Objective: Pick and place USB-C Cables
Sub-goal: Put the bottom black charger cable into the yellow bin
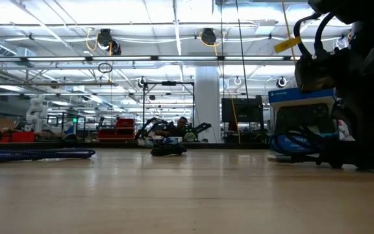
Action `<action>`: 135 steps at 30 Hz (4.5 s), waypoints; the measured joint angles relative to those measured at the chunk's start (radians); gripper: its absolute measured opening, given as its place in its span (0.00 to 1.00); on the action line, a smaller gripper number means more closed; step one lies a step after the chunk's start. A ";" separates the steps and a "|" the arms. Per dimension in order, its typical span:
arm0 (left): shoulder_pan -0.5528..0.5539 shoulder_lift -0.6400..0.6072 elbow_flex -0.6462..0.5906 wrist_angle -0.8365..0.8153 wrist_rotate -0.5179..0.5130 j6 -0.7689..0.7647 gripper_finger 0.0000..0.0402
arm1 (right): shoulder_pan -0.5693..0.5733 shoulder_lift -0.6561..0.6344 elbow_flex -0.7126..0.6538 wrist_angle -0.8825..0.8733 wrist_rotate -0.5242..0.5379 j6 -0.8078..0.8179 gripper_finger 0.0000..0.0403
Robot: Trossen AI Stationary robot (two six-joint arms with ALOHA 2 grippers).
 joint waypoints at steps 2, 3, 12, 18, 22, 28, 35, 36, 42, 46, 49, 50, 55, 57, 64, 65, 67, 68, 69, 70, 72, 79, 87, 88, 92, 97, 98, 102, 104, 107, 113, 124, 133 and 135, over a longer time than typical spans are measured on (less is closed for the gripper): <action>0.000 0.000 0.000 0.000 0.000 0.000 0.08 | 0.000 -0.004 0.000 0.000 0.008 0.001 0.06; 0.000 0.000 0.000 0.000 0.000 0.000 0.08 | 0.000 -0.009 0.000 0.000 0.012 0.001 0.04; 0.000 0.000 0.000 -0.001 0.000 -0.003 0.08 | 0.000 -0.101 -0.002 0.028 0.044 -0.033 0.04; 0.000 0.000 0.000 0.001 0.000 -0.003 0.08 | -0.001 -0.198 -0.002 0.038 0.094 -0.098 0.02; 0.000 0.000 0.000 0.002 0.000 -0.005 0.08 | -0.002 -0.284 -0.002 0.033 0.125 -0.123 0.02; 0.000 0.000 0.000 0.004 0.000 -0.021 0.08 | -0.004 -0.415 -0.002 0.033 0.200 -0.186 0.02; 0.000 0.000 0.000 0.016 -0.022 -0.050 0.08 | -0.007 -0.545 -0.002 0.056 0.279 -0.301 0.03; 0.000 0.000 0.000 0.020 -0.023 -0.054 0.08 | -0.007 -0.558 -0.002 0.066 0.282 -0.322 0.03; 0.000 0.000 0.000 0.027 -0.041 -0.074 0.08 | 0.012 -0.628 -0.002 0.093 0.318 -0.402 0.03; 0.000 0.000 0.000 0.027 -0.042 -0.091 0.08 | 0.034 -0.656 -0.001 0.101 0.407 -0.420 0.03; 0.000 0.000 0.000 0.027 -0.042 -0.092 0.08 | 0.043 -0.666 -0.001 0.157 0.438 -0.477 0.03; 0.000 0.000 0.000 0.028 -0.042 -0.095 0.08 | 0.045 -0.667 -0.001 0.184 0.439 -0.499 0.03; -0.001 0.023 0.000 0.065 -0.065 -0.107 0.08 | 0.048 -0.667 -0.001 0.310 0.436 -0.609 0.03; -0.002 0.037 0.000 0.087 -0.068 -0.106 0.08 | 0.048 -0.668 -0.001 0.348 0.437 -0.651 0.03; -0.005 0.066 0.000 0.161 -0.075 -0.094 0.08 | 0.047 -0.685 0.000 0.478 0.437 -0.790 0.03; -0.008 0.066 0.000 0.170 -0.078 -0.095 0.08 | 0.047 -0.685 0.000 0.494 0.437 -0.806 0.03; -0.011 0.066 0.000 0.194 -0.089 -0.093 0.08 | 0.047 -0.684 0.000 0.519 0.437 -0.835 0.03; -0.013 0.066 0.000 0.202 -0.098 -0.093 0.08 | 0.047 -0.683 0.000 0.529 0.437 -0.846 0.03; -0.015 0.066 0.000 0.211 -0.106 -0.091 0.08 | 0.047 -0.678 0.000 0.542 0.437 -0.850 0.03; -0.016 0.066 0.000 0.218 -0.119 -0.090 0.08 | 0.047 -0.672 0.000 0.556 0.437 -0.853 0.03; -0.016 0.066 0.000 0.235 -0.143 -0.087 0.08 | 0.047 -0.657 0.000 0.577 0.437 -0.868 0.03; -0.016 0.090 0.000 0.327 -0.175 -0.035 0.08 | 0.047 -0.590 0.000 0.690 0.437 -0.915 0.03; 0.008 0.154 0.001 0.523 -0.171 0.066 0.08 | 0.050 -0.534 0.000 0.779 0.433 -0.943 0.03; 0.008 0.159 0.001 0.538 -0.171 0.079 0.08 | 0.052 -0.534 0.000 0.780 0.434 -0.944 0.03; 0.015 0.210 0.001 0.630 -0.163 0.120 0.08 | 0.060 -0.535 0.000 0.780 0.437 -0.958 0.03; 0.021 0.278 0.001 0.789 -0.099 0.155 0.10 | 0.060 -0.519 0.000 0.785 0.442 -0.957 0.03; 0.024 0.290 0.001 0.811 -0.088 0.154 0.11 | 0.060 -0.513 0.000 0.788 0.456 -0.957 0.03; 0.036 0.328 0.000 0.887 -0.072 0.150 0.21 | 0.060 -0.503 0.000 0.800 0.491 -0.958 0.03; 0.040 0.342 0.001 0.905 -0.070 0.149 0.27 | 0.059 -0.502 0.000 0.804 0.492 -0.958 0.03; 0.050 0.370 0.000 0.943 -0.068 0.131 0.35 | 0.060 -0.502 0.000 0.808 0.496 -0.959 0.03; 0.071 0.412 0.001 1.018 -0.066 0.082 0.47 | 0.059 -0.498 0.000 0.811 0.572 -0.962 0.03; 0.081 0.478 0.054 1.024 -0.083 0.058 0.52 | 0.061 -0.433 -0.001 0.878 0.668 -0.988 0.03; 0.098 0.478 0.056 1.025 -0.118 0.005 0.52 | 0.059 -0.433 -0.001 0.884 0.688 -0.984 0.03; 0.104 0.478 0.057 1.021 -0.120 -0.002 0.52 | 0.059 -0.432 -0.001 0.883 0.718 -0.984 0.03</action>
